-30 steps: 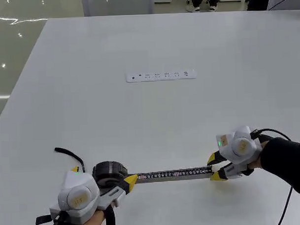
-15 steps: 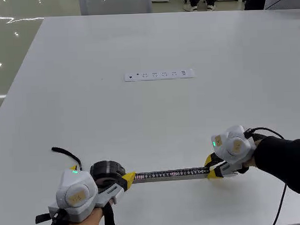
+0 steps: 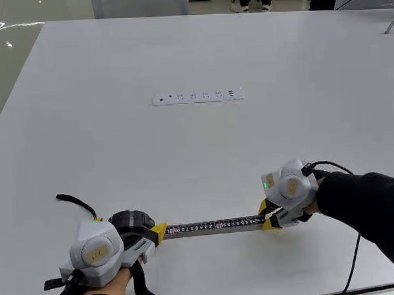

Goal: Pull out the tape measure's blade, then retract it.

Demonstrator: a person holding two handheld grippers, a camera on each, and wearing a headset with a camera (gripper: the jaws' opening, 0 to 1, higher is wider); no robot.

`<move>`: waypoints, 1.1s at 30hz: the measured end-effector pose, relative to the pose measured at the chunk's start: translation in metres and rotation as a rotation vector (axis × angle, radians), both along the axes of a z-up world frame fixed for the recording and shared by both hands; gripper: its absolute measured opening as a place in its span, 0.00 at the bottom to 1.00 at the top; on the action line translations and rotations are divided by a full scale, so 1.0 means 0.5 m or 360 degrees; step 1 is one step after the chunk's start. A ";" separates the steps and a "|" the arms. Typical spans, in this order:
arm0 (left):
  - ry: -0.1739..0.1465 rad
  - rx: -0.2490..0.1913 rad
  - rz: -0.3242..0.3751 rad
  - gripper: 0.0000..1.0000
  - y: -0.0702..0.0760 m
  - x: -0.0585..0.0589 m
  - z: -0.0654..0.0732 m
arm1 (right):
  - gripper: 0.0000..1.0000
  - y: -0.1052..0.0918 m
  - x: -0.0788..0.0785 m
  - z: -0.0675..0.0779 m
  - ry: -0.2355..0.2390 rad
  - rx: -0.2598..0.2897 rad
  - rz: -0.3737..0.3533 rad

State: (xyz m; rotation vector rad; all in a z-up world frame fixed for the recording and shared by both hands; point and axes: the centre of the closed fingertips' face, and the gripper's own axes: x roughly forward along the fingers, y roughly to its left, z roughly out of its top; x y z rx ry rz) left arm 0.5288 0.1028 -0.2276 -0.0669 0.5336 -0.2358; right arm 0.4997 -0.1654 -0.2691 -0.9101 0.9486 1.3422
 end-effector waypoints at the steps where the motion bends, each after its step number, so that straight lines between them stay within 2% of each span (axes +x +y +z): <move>1: -0.0002 0.0002 0.0014 0.78 0.003 0.002 0.001 | 0.12 0.001 0.000 0.000 -0.0001 -0.0010 -0.0008; 3: 0.0007 -0.0013 0.0058 0.76 0.009 0.006 0.003 | 0.12 0.001 0.000 -0.001 0.0002 -0.0030 -0.0023; 4: 0.0029 -0.0019 0.0068 0.75 0.009 0.006 0.000 | 0.12 0.001 0.000 -0.001 0.0005 -0.0038 -0.0028; 9: 0.0082 0.0008 0.0100 0.70 0.010 0.002 -0.016 | 0.12 0.001 0.003 -0.001 0.0027 -0.0057 -0.0071; 12: 0.0084 0.0013 0.0093 0.66 0.003 0.001 -0.011 | 0.11 0.002 0.004 0.000 0.0043 -0.0041 -0.0149; 15: 0.0092 0.0030 0.0090 0.66 0.003 0.003 -0.011 | 0.10 0.002 0.003 0.000 0.0032 -0.0038 -0.0139; 16: 0.0107 0.0015 0.0088 0.64 0.006 0.003 -0.012 | 0.10 0.001 0.004 -0.001 0.0032 -0.0036 -0.0140; 22: 0.0161 0.0065 0.0059 0.62 0.008 0.000 -0.016 | 0.10 0.001 0.004 0.000 0.0037 -0.0036 -0.0137; 23: 0.0160 0.0083 0.0043 0.62 0.007 0.002 -0.015 | 0.09 0.002 0.005 0.000 0.0036 -0.0032 -0.0145; 33: 0.0183 0.0081 0.0036 0.62 0.005 0.000 -0.019 | 0.10 0.006 0.007 -0.002 0.0059 -0.0056 -0.0210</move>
